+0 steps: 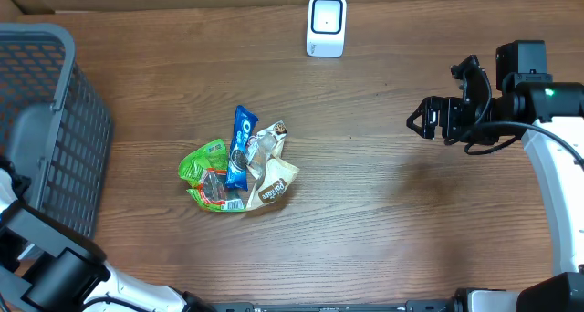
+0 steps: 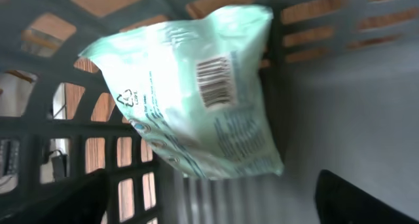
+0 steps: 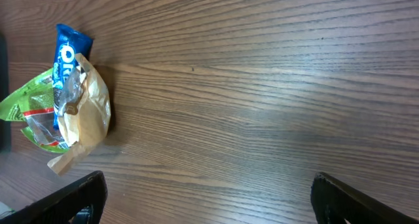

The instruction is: Scan the item barcode

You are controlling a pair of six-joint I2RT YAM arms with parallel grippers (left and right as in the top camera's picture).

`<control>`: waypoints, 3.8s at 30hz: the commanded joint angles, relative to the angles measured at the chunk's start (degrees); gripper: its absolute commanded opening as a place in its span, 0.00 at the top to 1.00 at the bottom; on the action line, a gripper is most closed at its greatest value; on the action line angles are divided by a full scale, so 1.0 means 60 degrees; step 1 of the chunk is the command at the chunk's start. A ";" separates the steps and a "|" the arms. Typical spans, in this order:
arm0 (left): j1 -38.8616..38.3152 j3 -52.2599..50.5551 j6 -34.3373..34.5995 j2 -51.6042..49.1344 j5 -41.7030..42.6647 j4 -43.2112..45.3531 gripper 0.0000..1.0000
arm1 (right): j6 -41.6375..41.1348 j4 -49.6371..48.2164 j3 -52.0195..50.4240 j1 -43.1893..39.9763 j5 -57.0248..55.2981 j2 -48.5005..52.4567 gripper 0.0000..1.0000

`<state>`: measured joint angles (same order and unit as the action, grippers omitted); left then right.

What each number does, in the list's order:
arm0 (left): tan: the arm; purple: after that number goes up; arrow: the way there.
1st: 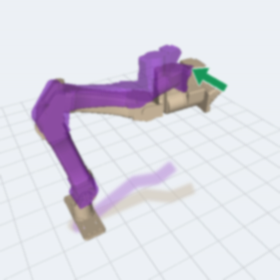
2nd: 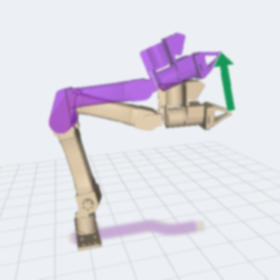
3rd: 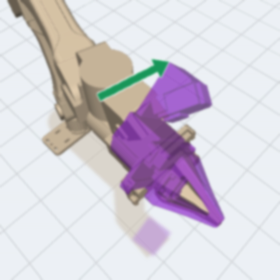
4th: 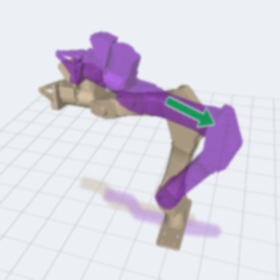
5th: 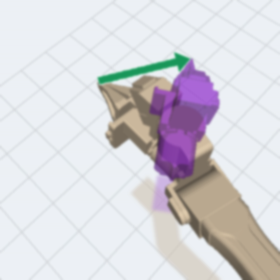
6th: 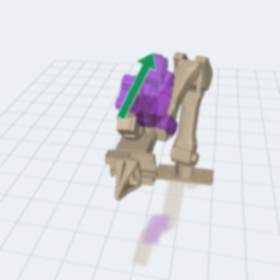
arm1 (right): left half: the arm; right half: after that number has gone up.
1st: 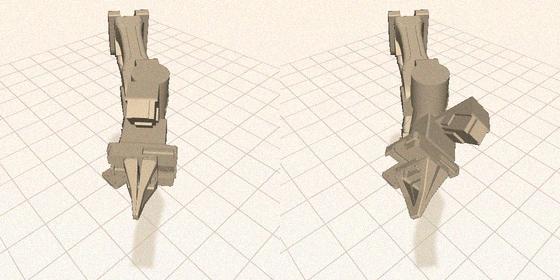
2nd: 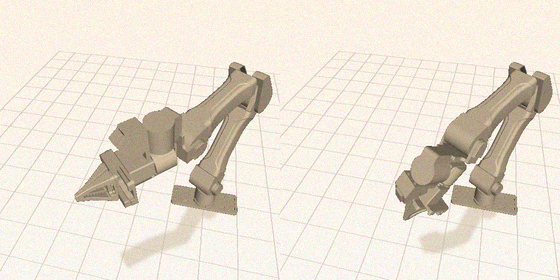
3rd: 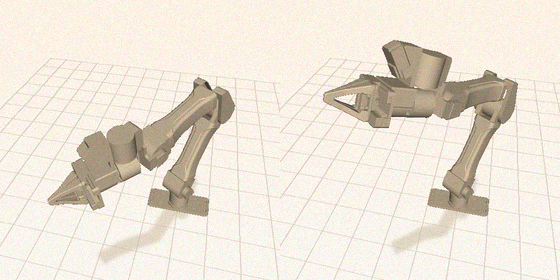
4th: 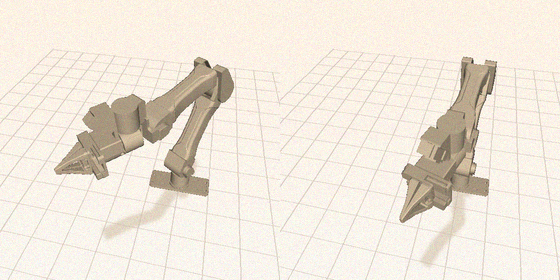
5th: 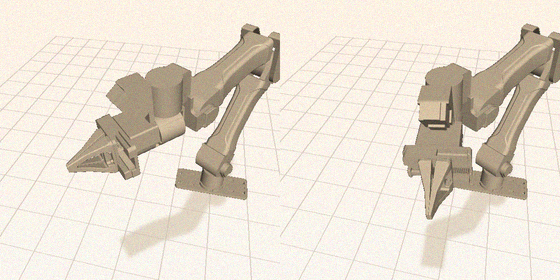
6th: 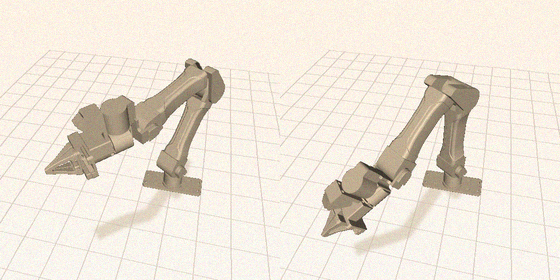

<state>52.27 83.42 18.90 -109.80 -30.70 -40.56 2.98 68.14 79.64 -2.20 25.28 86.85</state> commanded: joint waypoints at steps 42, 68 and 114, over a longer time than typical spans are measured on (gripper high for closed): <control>0.0481 -0.1377 -0.0455 -0.0863 0.0688 0.3286 0.79 | 0.0000 0.0772 0.0222 0.0044 0.0317 -0.0051 0.00; -0.1078 0.2619 -0.1191 0.3497 0.7996 -0.0750 0.96 | 0.0011 0.0211 0.0222 0.0044 0.0310 -0.0051 0.00; -1.3792 0.2601 -0.2940 -0.1344 0.8830 -0.3956 0.52 | -0.0754 -0.0561 0.1184 -0.1843 0.1228 -0.0058 0.06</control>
<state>-31.16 98.50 2.90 -118.10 22.06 -64.29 -1.41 64.86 85.25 -13.23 31.73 86.85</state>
